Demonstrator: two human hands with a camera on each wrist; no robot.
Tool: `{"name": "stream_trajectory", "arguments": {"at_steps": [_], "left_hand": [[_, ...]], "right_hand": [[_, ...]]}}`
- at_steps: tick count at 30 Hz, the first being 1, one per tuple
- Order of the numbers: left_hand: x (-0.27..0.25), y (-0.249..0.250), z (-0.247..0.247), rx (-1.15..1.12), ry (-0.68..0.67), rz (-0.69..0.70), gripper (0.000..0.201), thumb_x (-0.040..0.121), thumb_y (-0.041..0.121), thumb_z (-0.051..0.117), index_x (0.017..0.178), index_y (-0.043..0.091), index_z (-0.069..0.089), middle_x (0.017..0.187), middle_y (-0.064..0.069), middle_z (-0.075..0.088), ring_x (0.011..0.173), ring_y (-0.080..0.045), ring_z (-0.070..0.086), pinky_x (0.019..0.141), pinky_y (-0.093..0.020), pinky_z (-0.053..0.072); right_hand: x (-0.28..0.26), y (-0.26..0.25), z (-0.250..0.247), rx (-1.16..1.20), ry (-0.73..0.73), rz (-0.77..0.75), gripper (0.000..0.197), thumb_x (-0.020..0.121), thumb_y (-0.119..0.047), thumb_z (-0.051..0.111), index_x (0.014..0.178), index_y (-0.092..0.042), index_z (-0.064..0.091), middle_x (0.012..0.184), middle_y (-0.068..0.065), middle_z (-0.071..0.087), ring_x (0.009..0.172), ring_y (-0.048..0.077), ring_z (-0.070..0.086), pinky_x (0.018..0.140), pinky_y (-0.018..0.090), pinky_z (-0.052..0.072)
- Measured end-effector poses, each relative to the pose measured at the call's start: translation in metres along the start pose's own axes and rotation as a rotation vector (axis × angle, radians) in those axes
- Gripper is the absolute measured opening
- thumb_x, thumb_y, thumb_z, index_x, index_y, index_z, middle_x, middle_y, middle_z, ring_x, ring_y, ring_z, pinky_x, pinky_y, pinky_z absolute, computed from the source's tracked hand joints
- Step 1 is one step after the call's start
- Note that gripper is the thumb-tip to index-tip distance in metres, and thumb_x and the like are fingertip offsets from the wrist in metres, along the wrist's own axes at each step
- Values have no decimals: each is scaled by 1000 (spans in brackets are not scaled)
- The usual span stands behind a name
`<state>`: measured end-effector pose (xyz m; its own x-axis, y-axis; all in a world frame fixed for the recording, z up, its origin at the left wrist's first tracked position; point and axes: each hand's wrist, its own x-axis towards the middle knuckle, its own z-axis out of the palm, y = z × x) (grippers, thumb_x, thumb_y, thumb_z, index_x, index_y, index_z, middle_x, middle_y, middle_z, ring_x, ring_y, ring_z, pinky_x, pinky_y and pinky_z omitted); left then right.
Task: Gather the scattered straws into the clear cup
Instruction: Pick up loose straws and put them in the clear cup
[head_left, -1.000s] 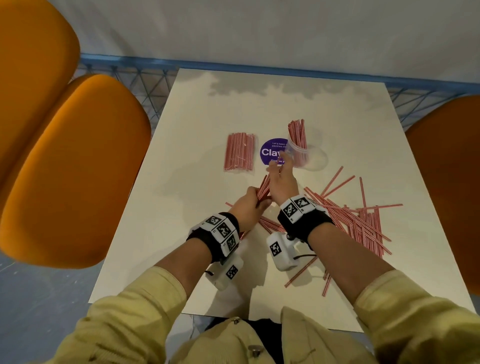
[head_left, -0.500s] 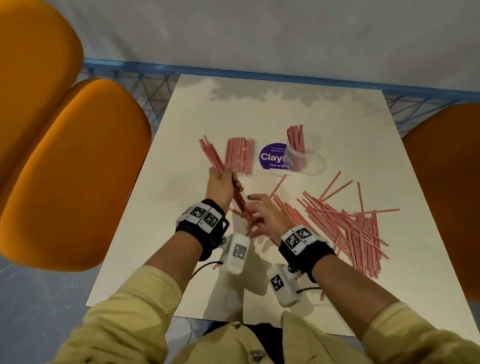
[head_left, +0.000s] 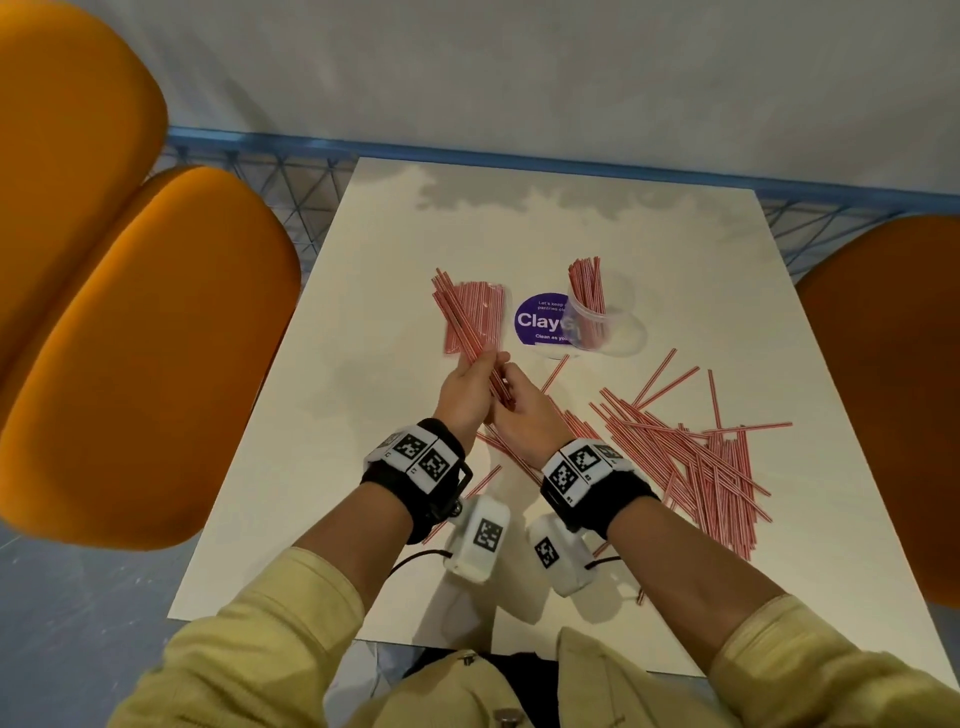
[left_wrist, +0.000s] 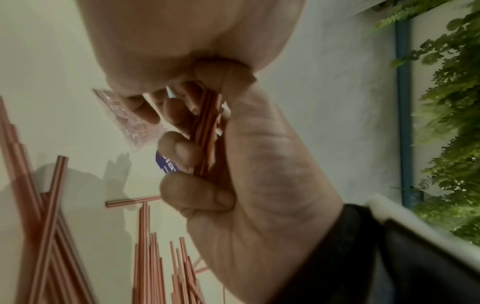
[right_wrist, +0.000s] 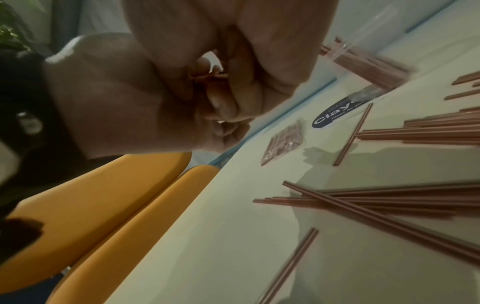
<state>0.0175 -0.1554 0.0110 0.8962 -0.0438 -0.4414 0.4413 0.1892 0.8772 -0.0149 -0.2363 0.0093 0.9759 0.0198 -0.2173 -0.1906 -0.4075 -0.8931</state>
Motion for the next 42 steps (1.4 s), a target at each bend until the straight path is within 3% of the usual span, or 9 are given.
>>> {"name": "stream_trajectory", "arguments": {"at_steps": [3,6,9,11,15,21,27,36,42], "left_hand": [[-3,-2,-1,14,-76,-51,36,98,26,44,128,5,49,114,-13,61,106,-23,59,102,-36,46],[-2,-5,-3,75,-168,-54,34,99,21,43,129,7,47,112,-12,60,103,-24,58,92,-33,48],[-2,-6,-3,96,-198,-42,21,96,20,49,113,10,56,104,-9,63,98,-23,59,87,-31,49],[0,-2,-2,103,-164,6,9,91,16,56,99,13,59,93,-5,65,91,-21,60,85,-33,49],[11,24,-2,85,13,176,44,83,26,63,122,12,47,88,3,68,83,-15,62,81,-33,50],[27,58,-5,157,125,374,43,99,24,37,139,27,22,71,2,54,62,-11,51,72,-30,46],[29,51,4,240,162,437,21,99,23,30,91,30,48,63,5,47,58,-17,48,66,-39,46],[18,37,13,313,57,492,13,100,26,39,98,14,45,88,-1,59,53,-3,57,45,-6,43],[32,30,20,528,106,555,20,97,14,38,116,11,44,110,-8,56,75,-11,55,66,-14,52]], "right_hand": [[0,-2,-5,86,-37,-2,45,91,-12,51,135,-15,42,111,-6,60,98,5,56,81,13,42],[1,-1,-6,141,-45,39,38,94,-10,43,131,-15,45,82,-14,54,69,-3,49,59,8,36],[1,0,-5,48,-31,53,38,97,-15,34,135,-13,41,96,0,61,79,5,57,67,16,43],[3,-1,-5,-3,-32,41,40,98,-18,32,138,-12,40,108,5,62,95,14,60,83,27,49],[5,4,-4,-11,-70,-7,19,94,-13,35,103,-18,51,68,-3,49,59,13,46,59,29,40],[4,1,-9,-22,-74,-1,11,92,-11,38,89,-15,48,64,-5,46,57,9,43,56,17,38],[7,1,-11,64,-87,36,15,90,-6,40,85,-17,50,58,-3,44,44,4,39,45,16,33],[16,-2,-14,110,-31,94,25,85,-9,46,70,-27,53,63,-3,52,52,10,43,52,24,34],[24,2,-24,59,77,117,24,79,-6,54,61,-22,50,55,-1,47,55,18,43,61,31,38]]}}
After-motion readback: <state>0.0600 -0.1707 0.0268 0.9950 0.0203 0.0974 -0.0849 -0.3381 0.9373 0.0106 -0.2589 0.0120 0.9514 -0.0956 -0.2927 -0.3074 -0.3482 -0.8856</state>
